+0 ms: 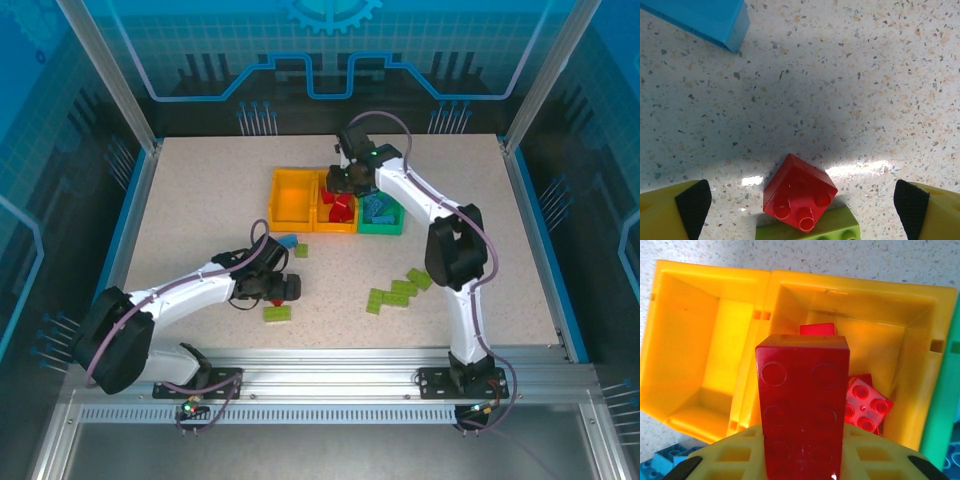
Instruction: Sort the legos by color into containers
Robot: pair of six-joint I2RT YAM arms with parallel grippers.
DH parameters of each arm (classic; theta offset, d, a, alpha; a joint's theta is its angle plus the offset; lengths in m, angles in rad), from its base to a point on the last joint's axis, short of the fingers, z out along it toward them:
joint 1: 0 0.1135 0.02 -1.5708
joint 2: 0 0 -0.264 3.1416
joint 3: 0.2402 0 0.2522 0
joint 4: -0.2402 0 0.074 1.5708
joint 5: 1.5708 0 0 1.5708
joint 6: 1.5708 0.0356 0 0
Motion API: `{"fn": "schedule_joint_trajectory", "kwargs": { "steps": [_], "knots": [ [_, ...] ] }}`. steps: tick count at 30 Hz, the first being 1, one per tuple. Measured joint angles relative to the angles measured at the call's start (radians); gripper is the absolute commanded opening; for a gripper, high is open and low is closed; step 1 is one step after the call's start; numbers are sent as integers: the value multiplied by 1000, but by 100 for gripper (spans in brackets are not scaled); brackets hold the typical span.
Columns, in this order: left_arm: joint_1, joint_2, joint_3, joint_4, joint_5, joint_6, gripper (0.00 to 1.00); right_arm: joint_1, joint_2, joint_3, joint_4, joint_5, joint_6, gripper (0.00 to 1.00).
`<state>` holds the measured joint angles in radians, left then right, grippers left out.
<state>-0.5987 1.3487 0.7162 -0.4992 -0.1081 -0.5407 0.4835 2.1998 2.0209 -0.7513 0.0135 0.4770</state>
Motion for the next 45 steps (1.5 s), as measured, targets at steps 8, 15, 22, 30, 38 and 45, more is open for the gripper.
{"fn": "schedule_joint_trajectory", "kwargs": {
  "steps": [8, 15, 22, 30, 38, 45],
  "knots": [
    [0, 34, 0, 10, 2, 19, 88, 0, 63, 49, -73, 5, 5, 64],
    [0, 34, 0, 10, 5, 26, 83, 0, 61, 50, -80, 5, 2, 73],
    [-7, 34, -8, 10, 8, 27, 81, 0, -7, -12, -68, 4, 13, 78],
    [-15, 34, -37, 10, 11, 27, 78, -12, -167, -127, -26, -4, 27, 79],
    [-19, 34, -53, 13, 11, 27, 71, -37, -190, -209, -3, -7, 40, 79],
    [-19, 51, -52, 34, 11, 39, 62, -38, -227, -274, 8, -5, 42, 79]
  ]
}}
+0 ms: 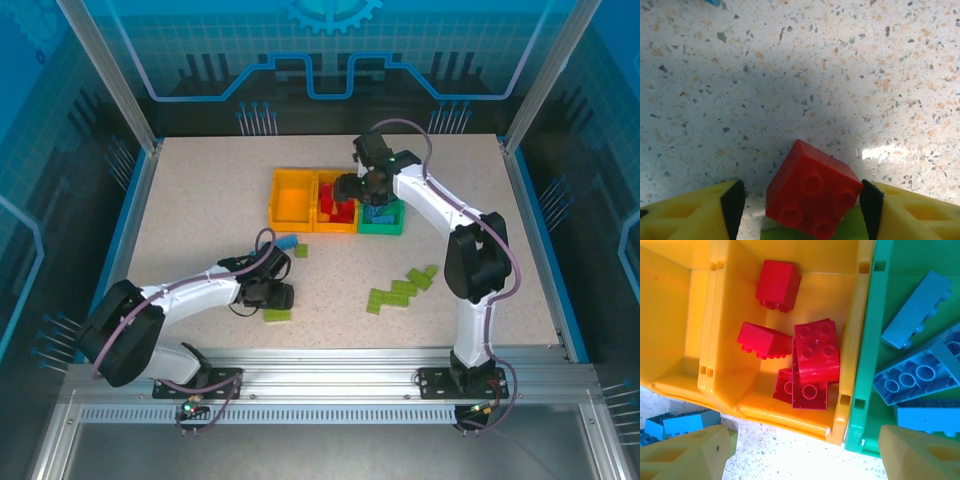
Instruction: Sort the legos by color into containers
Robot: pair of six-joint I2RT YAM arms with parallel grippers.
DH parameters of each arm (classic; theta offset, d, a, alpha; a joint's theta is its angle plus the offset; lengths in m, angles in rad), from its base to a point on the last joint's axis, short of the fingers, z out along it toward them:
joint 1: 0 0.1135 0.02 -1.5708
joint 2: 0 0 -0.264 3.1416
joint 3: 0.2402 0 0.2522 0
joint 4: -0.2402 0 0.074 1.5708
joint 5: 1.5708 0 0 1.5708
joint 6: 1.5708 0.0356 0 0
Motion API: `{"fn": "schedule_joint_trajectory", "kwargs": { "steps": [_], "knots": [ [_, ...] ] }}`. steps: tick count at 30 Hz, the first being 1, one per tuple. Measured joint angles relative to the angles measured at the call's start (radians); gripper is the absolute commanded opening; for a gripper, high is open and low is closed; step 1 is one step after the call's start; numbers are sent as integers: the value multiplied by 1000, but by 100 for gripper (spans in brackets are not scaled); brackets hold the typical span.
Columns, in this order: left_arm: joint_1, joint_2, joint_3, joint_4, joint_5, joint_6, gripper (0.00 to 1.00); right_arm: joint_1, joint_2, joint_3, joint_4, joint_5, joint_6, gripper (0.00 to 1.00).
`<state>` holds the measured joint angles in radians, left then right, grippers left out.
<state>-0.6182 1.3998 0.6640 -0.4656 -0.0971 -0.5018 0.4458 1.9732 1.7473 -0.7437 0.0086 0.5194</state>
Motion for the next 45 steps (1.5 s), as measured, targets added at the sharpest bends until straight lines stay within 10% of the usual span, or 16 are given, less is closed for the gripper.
{"fn": "schedule_joint_trajectory", "kwargs": {
  "steps": [20, 36, 45],
  "knots": [
    [0, 71, 104, -1, -11, 7, 38, -32, -287, -310, 60, 74, -1, 81],
    [18, 539, 977, -23, -15, 174, 37, -73, -456, -644, 129, 103, 5, 81],
    [91, 760, 1190, -55, -26, 191, 40, -72, -541, -784, 96, 92, 94, 86]
  ]
}}
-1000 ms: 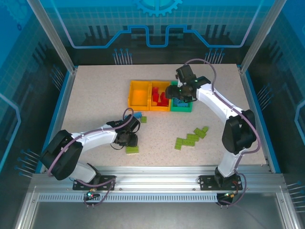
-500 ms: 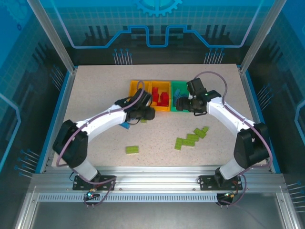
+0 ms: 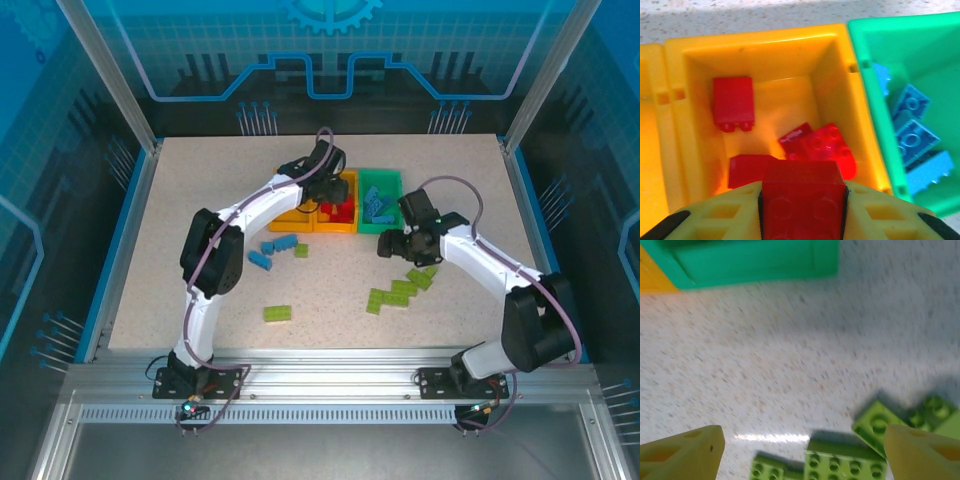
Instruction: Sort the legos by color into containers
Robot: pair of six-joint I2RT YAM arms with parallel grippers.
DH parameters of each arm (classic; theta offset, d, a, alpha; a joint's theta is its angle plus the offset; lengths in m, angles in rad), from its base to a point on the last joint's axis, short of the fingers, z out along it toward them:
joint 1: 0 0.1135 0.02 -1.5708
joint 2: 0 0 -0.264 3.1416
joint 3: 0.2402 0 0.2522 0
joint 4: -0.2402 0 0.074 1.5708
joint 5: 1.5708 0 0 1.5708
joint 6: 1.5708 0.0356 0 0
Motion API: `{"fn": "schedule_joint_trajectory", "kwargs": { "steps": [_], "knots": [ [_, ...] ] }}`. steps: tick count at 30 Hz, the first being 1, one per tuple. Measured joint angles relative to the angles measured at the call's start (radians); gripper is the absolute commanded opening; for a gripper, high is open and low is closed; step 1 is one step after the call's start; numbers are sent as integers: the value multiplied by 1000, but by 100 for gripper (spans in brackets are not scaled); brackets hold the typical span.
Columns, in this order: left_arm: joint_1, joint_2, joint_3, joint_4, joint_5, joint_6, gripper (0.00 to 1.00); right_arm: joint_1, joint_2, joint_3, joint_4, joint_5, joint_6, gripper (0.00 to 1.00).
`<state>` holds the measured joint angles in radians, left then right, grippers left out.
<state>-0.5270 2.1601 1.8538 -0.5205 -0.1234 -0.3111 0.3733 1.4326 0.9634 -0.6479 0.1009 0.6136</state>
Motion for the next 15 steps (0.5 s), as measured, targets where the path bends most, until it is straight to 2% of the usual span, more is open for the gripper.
{"fn": "schedule_joint_trajectory", "kwargs": {
  "steps": [4, 13, 15],
  "knots": [
    [15, 19, 27, 2, -12, 1, 51, 0, -79, -130, -13, -11, 88, 88],
    [12, 10, 16, 29, -7, -6, 98, -32, -122, -186, -52, 35, 143, 89],
    [12, -19, -36, 42, -1, -14, 99, -54, -124, -186, -52, 50, 145, 88]
  ]
}}
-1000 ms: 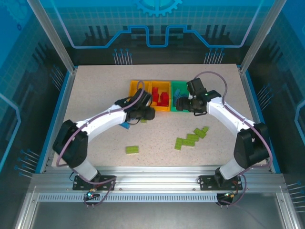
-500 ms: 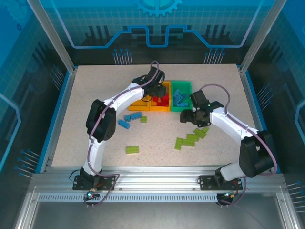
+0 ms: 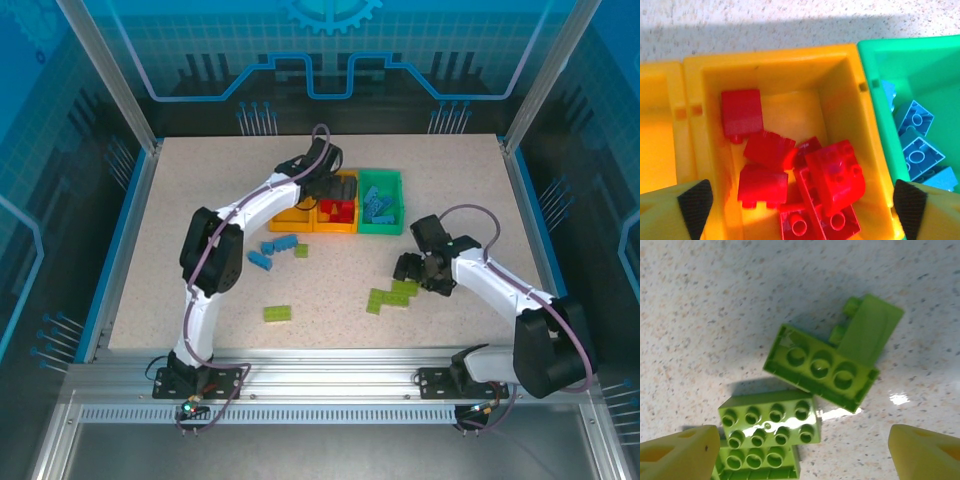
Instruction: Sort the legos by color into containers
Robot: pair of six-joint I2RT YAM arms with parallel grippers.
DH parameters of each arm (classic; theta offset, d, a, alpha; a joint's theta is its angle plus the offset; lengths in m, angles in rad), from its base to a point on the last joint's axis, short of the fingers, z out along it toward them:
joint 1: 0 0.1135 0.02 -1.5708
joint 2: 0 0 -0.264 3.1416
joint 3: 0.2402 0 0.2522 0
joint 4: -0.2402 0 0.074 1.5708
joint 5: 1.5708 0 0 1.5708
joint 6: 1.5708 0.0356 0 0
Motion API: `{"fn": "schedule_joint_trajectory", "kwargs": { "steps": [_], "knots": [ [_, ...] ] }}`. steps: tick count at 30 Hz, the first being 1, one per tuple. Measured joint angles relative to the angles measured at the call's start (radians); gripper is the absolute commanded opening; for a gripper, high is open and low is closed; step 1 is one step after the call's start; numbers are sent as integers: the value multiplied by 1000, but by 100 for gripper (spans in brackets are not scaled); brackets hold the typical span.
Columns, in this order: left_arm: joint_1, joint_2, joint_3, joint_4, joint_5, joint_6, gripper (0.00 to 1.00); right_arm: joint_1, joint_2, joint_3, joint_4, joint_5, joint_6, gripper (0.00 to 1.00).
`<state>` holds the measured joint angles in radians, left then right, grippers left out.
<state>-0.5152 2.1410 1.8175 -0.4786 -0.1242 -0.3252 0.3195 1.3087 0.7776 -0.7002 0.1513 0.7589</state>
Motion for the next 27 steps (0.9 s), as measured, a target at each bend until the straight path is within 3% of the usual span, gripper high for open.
{"fn": "schedule_joint_trajectory", "kwargs": {
  "steps": [8, 17, 23, 27],
  "knots": [
    [-8, -182, -219, 59, 10, -8, 99, -114, 18, 2, 14, 25, -14, 79],
    [-14, -359, -402, 119, 16, -8, 99, -131, 149, 39, 47, 13, -56, 64],
    [-14, -432, -517, 125, 15, -8, 99, -131, 183, 57, 57, 18, -77, 33],
    [-14, -486, -578, 126, 7, -8, 99, -131, 193, 92, 55, 33, -96, 22]
  ]
}}
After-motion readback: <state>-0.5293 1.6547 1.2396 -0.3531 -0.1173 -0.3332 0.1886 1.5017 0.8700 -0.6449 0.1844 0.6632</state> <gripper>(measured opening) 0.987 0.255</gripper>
